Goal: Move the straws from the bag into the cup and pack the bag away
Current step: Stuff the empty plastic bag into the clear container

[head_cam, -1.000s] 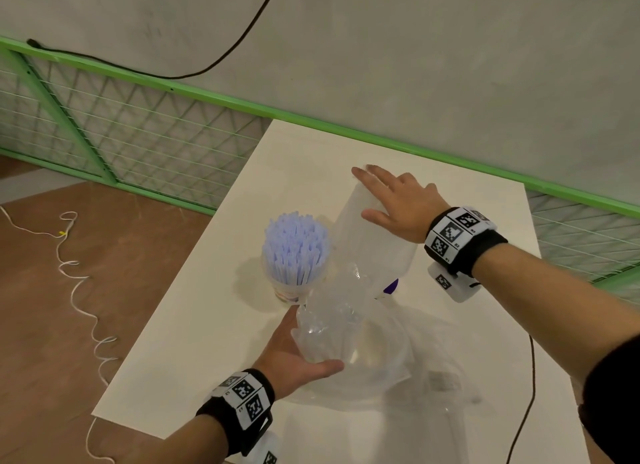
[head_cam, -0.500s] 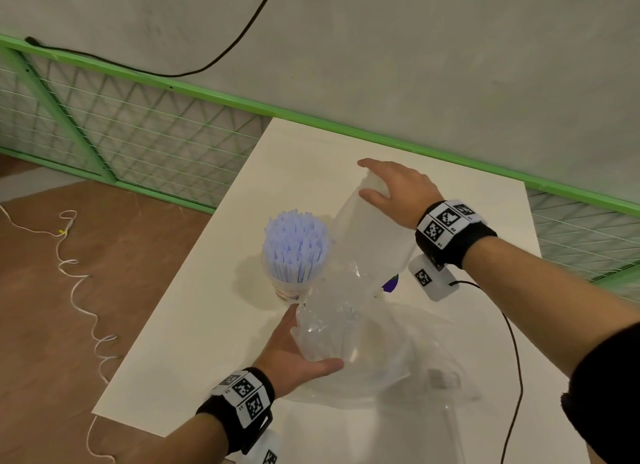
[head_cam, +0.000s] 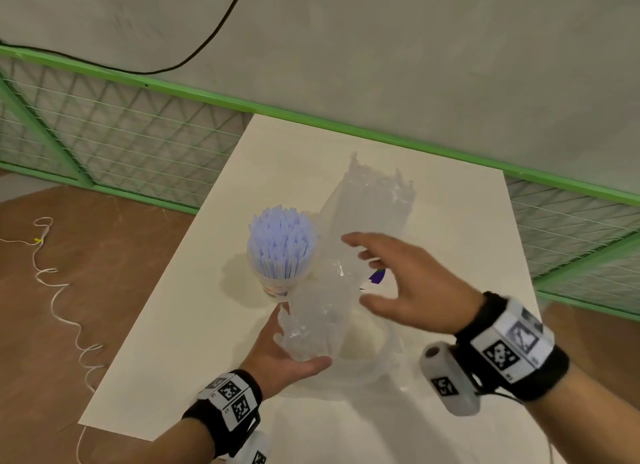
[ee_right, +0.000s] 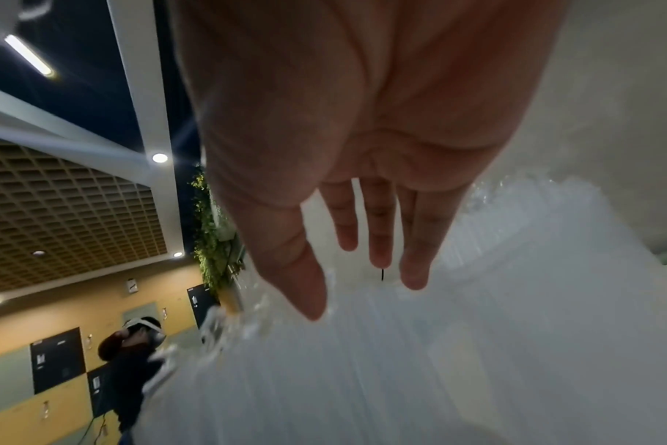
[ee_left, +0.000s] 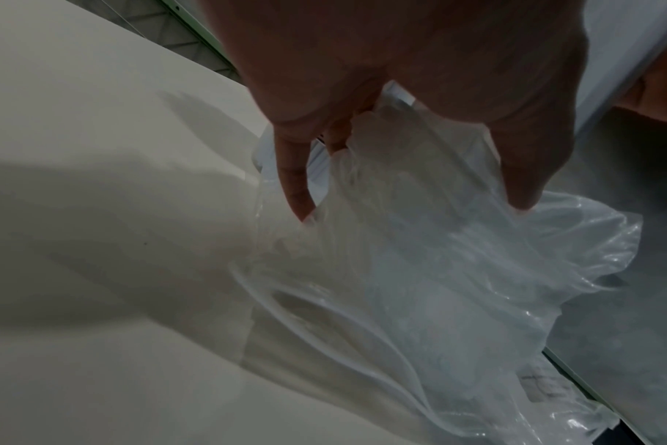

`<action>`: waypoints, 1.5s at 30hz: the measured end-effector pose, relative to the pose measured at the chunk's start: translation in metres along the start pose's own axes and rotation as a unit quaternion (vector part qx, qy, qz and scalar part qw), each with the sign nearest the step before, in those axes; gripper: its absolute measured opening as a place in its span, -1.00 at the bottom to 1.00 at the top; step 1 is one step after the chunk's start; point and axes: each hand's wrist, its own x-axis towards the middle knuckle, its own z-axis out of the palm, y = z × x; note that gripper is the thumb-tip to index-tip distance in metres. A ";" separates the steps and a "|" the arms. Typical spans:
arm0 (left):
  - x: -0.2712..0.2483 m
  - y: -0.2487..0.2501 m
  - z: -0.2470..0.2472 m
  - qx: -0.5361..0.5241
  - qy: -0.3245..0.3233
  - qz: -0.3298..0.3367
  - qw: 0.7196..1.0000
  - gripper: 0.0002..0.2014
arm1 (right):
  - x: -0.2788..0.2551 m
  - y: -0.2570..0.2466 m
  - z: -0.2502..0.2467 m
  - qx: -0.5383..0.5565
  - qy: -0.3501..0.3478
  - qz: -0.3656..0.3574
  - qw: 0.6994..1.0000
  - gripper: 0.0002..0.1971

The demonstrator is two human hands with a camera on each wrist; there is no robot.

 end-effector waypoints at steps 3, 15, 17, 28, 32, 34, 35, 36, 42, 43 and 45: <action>-0.001 -0.003 -0.001 0.006 -0.007 0.009 1.000 -0.25 | -0.001 -0.002 0.016 -0.020 -0.026 -0.013 0.999 -0.17; -0.004 -0.004 -0.002 -0.003 -0.003 -0.002 1.000 -0.33 | 0.003 0.004 0.061 0.072 0.148 -0.052 0.985 -0.74; -0.004 -0.003 -0.001 -0.006 -0.002 -0.005 1.000 -0.35 | 0.002 0.002 0.066 0.100 0.167 -0.038 0.980 -0.81; -0.004 -0.007 -0.004 -0.006 -0.003 -0.016 1.000 -0.20 | -0.002 -0.002 0.073 0.074 0.227 0.010 0.971 -0.71; -0.004 -0.006 -0.005 0.011 -0.005 -0.014 1.000 -0.22 | -0.005 0.007 0.072 0.042 0.242 0.002 0.969 -0.83; -0.003 -0.006 -0.005 0.013 -0.008 -0.013 1.000 -0.22 | -0.006 0.010 0.073 0.049 0.222 0.018 0.974 -0.84; -0.003 -0.007 -0.005 0.014 -0.007 -0.014 1.000 -0.22 | -0.007 0.011 0.072 0.050 0.224 0.021 0.973 -0.84; -0.003 -0.007 -0.005 0.013 -0.007 -0.015 1.000 -0.21 | -0.007 0.011 0.070 0.045 0.235 0.019 0.971 -0.84; -0.002 -0.002 -0.004 0.007 -0.008 -0.010 1.000 -0.30 | -0.010 0.013 0.049 0.091 0.319 0.035 0.943 -0.78; -0.002 -0.002 -0.004 0.008 -0.009 -0.011 1.000 -0.31 | -0.010 0.016 0.051 0.098 0.304 0.039 0.947 -0.78; -0.002 -0.002 -0.004 0.011 -0.008 -0.011 1.000 -0.29 | -0.009 0.021 0.061 0.089 0.263 0.047 0.959 -0.78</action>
